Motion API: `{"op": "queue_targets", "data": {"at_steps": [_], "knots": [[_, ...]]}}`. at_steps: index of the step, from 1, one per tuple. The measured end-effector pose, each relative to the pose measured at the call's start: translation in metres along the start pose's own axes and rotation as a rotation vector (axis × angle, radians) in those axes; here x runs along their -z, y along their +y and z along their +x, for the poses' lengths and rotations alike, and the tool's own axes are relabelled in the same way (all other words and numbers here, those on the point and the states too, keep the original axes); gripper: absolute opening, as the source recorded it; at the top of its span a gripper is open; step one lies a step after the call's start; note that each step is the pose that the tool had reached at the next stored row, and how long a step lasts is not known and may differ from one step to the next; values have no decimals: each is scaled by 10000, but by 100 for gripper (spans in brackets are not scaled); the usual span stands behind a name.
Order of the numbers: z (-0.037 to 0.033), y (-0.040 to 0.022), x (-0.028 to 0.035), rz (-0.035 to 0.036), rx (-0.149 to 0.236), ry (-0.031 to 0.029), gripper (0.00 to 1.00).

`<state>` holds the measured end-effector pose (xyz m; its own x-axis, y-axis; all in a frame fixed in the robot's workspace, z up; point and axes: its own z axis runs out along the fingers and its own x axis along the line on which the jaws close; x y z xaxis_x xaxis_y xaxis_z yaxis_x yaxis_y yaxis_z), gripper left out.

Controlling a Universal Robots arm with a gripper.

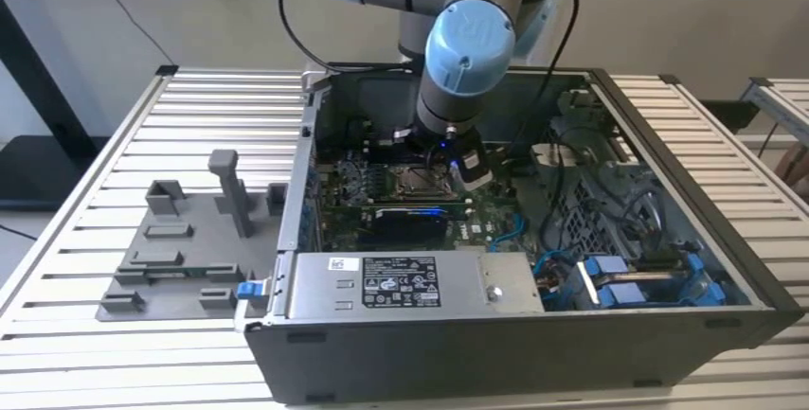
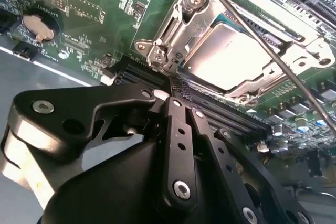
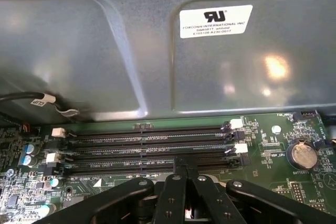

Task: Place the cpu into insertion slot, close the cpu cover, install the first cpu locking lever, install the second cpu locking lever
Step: 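Install the first cpu locking lever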

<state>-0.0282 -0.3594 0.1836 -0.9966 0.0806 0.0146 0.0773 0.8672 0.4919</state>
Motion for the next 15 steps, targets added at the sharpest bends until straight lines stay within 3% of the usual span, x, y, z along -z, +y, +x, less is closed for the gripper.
{"op": "queue_targets", "data": {"at_steps": [10, 15], "knots": [[6, 191, 345, 15, -20, 36, 11], [6, 233, 441, 87, -20, 36, 11]]}}
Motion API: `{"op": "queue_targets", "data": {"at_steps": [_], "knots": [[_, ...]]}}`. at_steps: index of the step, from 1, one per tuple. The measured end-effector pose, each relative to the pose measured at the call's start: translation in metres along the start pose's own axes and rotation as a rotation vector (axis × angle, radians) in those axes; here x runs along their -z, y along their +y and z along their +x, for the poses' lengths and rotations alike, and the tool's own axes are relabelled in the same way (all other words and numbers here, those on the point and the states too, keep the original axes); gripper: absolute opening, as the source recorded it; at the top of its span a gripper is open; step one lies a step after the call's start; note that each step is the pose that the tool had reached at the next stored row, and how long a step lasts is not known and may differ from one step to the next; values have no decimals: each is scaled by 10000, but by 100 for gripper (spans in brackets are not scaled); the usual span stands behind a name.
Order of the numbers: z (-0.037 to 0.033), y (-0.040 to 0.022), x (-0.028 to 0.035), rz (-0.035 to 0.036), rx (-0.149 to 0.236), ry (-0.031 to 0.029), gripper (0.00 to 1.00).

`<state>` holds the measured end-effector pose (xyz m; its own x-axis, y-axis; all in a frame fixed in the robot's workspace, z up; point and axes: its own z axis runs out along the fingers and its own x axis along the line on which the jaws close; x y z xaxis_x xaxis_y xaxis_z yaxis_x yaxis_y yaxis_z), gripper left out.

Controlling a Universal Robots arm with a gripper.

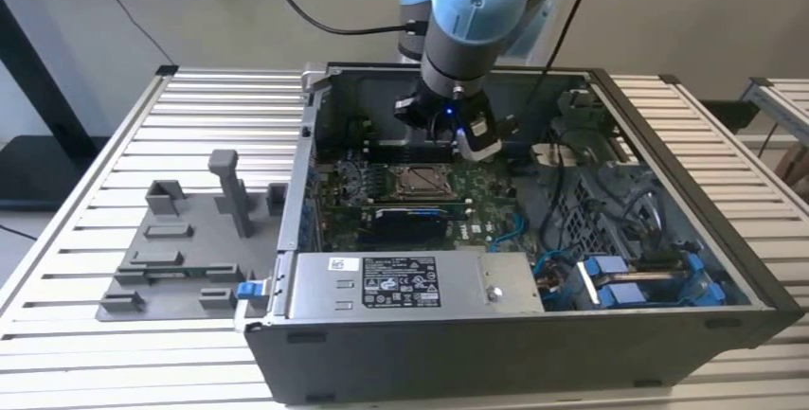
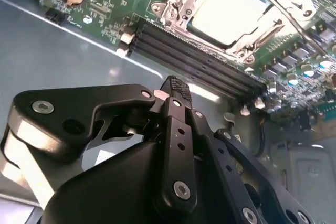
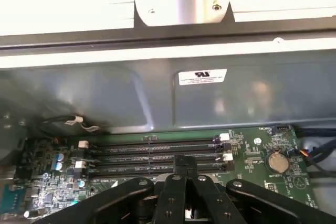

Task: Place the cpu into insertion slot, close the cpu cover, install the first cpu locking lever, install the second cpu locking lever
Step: 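Install the first cpu locking lever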

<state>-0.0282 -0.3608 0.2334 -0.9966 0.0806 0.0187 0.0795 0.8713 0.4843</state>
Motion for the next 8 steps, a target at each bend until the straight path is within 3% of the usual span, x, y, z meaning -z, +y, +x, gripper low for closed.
{"op": "queue_targets", "data": {"at_steps": [2, 7, 8], "knots": [[0, 14, 34, 38, 0, -2, 11], [4, 109, 207, 60, 1, -4, 11], [4, 113, 217, 90, 2, -6, 11]]}}
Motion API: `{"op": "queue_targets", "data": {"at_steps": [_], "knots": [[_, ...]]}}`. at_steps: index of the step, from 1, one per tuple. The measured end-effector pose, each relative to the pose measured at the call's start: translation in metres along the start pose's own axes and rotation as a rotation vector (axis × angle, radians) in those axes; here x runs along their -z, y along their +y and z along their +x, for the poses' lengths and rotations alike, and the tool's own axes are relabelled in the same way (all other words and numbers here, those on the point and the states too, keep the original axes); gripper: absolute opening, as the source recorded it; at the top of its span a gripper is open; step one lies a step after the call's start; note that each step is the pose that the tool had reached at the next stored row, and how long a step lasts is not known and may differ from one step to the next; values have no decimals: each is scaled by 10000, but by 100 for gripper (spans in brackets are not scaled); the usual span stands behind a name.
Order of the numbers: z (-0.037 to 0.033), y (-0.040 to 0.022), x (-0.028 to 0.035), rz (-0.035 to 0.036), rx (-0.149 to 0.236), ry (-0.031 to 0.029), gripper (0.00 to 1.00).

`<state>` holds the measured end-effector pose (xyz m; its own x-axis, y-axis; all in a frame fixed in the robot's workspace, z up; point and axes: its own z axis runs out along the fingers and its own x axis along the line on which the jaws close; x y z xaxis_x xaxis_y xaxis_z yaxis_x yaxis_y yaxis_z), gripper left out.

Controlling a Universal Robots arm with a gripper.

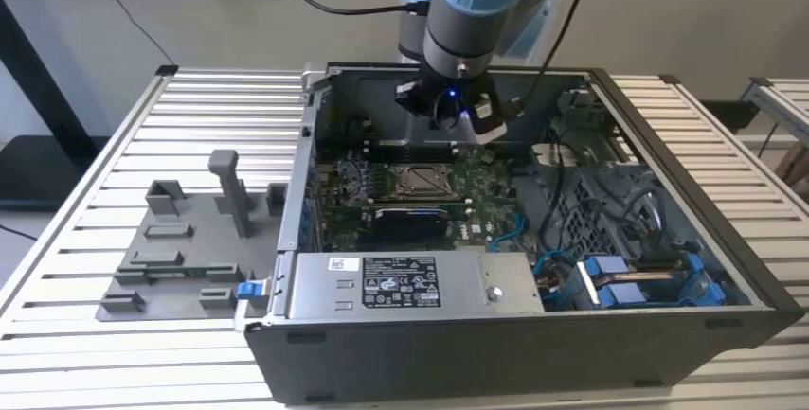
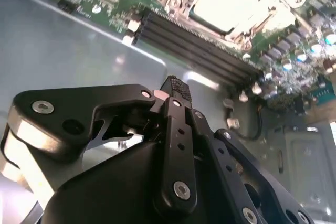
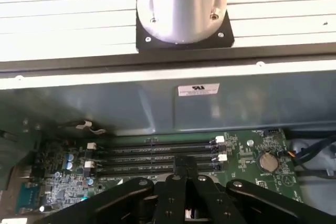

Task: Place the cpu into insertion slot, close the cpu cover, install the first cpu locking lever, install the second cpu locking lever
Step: 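Install the first cpu locking lever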

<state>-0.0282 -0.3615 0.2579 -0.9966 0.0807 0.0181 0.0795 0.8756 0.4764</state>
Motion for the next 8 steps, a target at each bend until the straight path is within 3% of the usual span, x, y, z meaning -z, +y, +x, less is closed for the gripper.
{"op": "queue_targets", "data": {"at_steps": [1, 2, 7, 8], "knots": [[0, -1, 1, 83, 2, -8, 11], [0, -1, 3, 243, 6, -19, 11], [0, -1, 3, 1154, 25, -92, 11], [0, -2, 2, 1279, 29, -102, 11]]}}
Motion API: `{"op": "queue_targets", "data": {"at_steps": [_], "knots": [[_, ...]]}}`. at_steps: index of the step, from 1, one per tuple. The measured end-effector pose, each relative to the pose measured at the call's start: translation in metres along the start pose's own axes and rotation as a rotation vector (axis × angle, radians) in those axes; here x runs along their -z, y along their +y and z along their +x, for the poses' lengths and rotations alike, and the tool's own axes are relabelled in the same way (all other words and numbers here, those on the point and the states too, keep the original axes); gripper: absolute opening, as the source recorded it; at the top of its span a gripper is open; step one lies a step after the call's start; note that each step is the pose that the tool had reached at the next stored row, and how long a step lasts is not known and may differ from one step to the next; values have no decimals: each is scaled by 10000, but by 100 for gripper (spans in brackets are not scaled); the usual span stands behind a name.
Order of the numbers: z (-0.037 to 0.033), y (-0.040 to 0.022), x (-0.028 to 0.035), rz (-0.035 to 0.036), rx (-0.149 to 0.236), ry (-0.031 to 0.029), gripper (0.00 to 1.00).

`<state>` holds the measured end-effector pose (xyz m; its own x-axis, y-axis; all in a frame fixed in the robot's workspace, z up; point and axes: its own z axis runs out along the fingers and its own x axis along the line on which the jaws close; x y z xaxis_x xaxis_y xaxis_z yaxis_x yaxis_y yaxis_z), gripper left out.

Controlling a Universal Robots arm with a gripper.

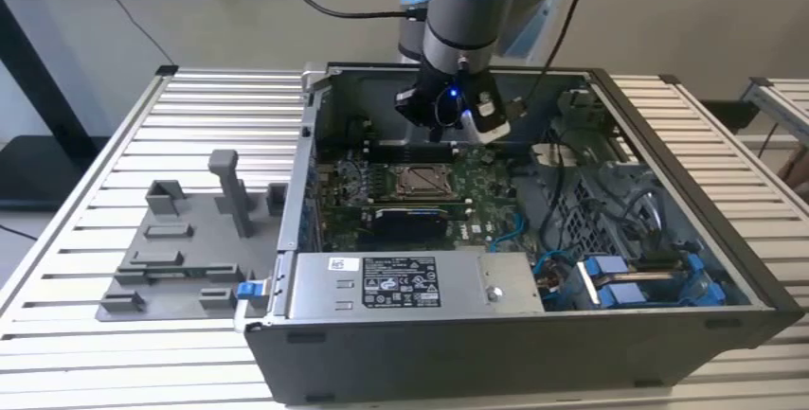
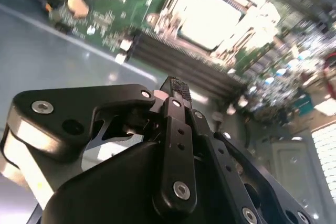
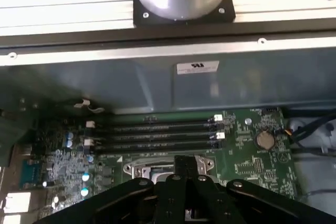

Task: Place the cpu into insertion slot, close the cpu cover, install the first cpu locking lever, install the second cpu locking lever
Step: 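Install the first cpu locking lever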

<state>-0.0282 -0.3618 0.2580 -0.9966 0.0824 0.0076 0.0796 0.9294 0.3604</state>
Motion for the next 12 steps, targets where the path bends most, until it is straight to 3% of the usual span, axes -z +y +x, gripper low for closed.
{"op": "queue_targets", "data": {"at_steps": [3, 7, 10, 11, 12], "knots": [[-1, -11, 3, 365, 4, -15, 11], [-2, -27, 9, 921, -41, 93, 11], [-3, -34, 12, 1282, -107, 279, 11], [-3, -38, 13, 1358, -144, 390, 11], [-4, -48, 17, 1402, -192, 540, 11]]}}
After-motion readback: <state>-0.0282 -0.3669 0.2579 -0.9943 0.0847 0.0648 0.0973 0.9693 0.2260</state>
